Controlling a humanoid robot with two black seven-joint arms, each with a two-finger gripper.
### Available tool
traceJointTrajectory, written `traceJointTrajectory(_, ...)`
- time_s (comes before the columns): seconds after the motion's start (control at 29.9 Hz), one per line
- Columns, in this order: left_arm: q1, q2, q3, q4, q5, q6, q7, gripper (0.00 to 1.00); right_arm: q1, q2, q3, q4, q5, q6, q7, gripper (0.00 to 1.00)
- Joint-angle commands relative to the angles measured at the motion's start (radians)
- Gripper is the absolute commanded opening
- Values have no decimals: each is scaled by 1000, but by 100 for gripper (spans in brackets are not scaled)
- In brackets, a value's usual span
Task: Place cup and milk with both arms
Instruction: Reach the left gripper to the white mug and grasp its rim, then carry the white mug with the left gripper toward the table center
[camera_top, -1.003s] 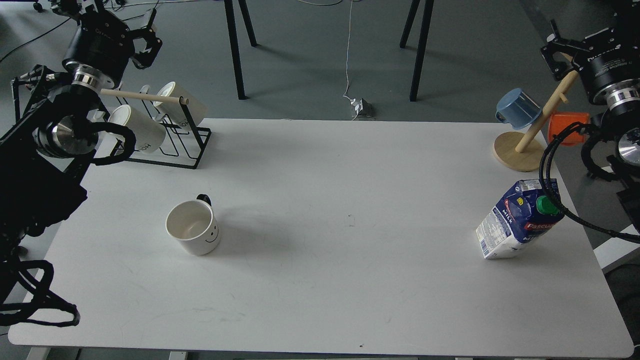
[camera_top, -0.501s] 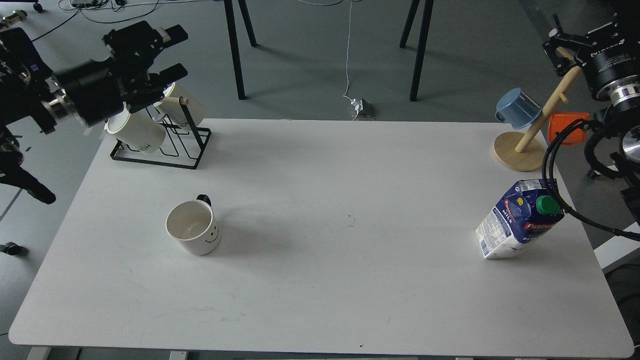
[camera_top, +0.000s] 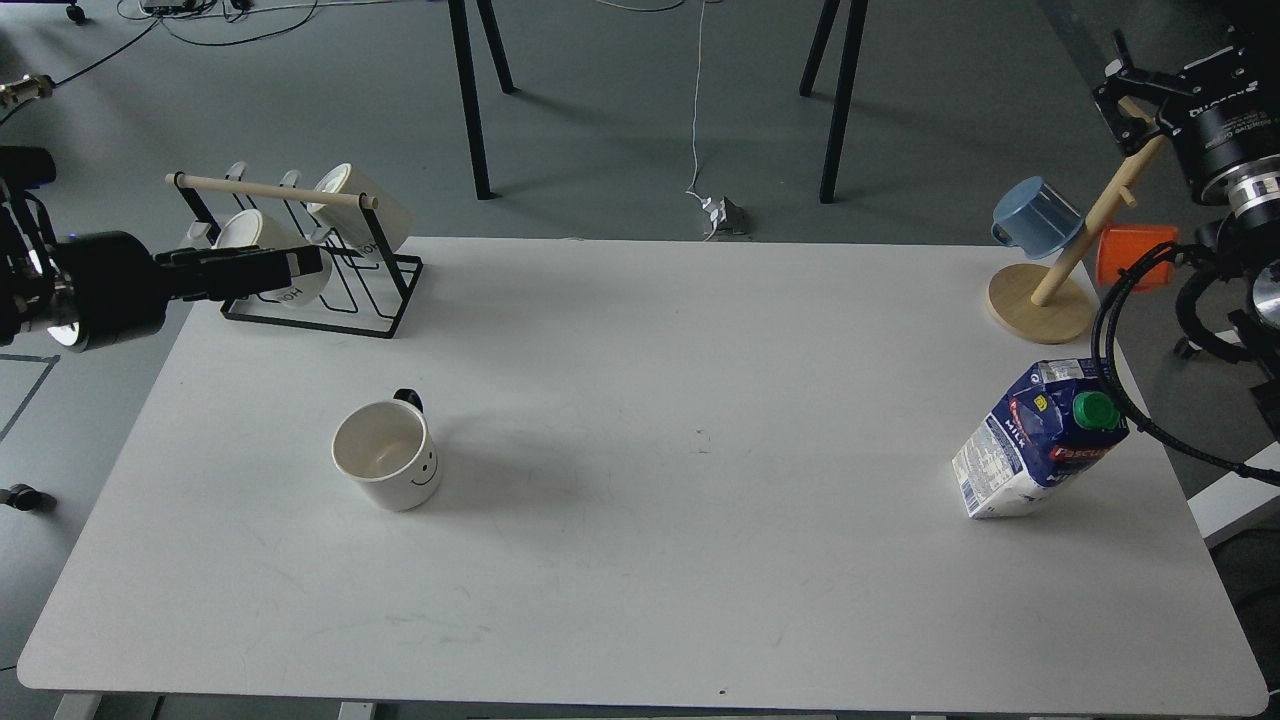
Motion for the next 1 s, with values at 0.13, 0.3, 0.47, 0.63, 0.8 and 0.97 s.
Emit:
traceJointTrajectory(0.13, 13, -110, 113, 63, 298, 109, 1, 86, 0, -12, 0, 0, 0, 0, 0, 100)
traceJointTrajectory(0.3, 20, -141, 178, 107, 361, 134, -1, 86, -2, -17, 0, 0, 0, 0, 0, 100)
traceJointTrajectory(0.47, 41, -225, 198, 171, 366, 171, 5, 83, -6, -18, 0, 0, 0, 0, 0, 100)
traceJointTrajectory(0.63, 98, -273, 199, 259, 410, 218, 5, 79, -6, -18, 0, 0, 0, 0, 0, 100)
traceJointTrajectory(0.8, 105, -287, 196, 268, 467, 241, 2, 56, -6, -20, 1, 0, 0, 0, 0, 100)
traceJointTrajectory(0.97, 105, -295, 195, 270, 467, 244, -4, 27, -6, -18, 0, 0, -1, 0, 2, 100)
